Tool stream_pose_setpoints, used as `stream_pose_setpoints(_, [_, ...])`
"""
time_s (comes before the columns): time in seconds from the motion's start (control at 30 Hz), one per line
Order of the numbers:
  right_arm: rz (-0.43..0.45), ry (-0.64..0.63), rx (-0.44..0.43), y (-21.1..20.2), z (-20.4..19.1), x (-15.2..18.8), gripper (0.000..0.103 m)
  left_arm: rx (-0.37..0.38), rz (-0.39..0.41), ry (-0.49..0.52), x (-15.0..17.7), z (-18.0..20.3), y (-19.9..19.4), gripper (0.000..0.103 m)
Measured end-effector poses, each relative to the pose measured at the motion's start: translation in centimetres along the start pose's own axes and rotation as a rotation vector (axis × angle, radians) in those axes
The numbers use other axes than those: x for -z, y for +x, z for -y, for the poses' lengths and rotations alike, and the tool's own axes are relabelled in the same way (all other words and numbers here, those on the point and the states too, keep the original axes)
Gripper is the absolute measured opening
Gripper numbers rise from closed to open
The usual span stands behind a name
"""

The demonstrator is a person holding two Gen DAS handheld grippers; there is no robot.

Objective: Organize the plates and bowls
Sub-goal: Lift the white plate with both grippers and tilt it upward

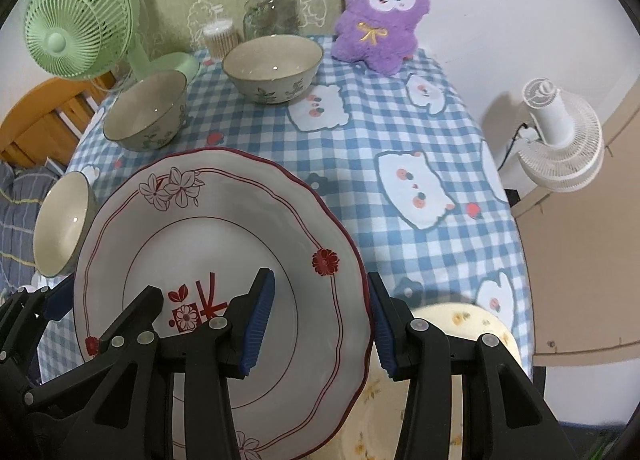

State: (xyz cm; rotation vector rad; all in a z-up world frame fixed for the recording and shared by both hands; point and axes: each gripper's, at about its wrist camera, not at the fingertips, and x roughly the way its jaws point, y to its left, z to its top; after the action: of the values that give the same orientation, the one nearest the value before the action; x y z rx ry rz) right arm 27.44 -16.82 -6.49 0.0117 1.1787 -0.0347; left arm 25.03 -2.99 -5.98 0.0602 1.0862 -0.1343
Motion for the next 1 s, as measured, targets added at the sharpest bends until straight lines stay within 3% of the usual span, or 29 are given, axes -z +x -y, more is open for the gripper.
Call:
stream_pose_setpoints(0.5, [0.044, 0.016, -0.008, -3.8, 4.1, 2.5, 0.049, -0.005, 0.044, 0.040, 1.4, 3.7, -3.7, 0.060])
stream_pose_setpoints(1.0, [0.038, -0.015, -0.002, -4.2, 11.4, 5.3, 0.049, -0.005, 0.050, 0.012, 3.8, 11.1, -4.3, 0.059])
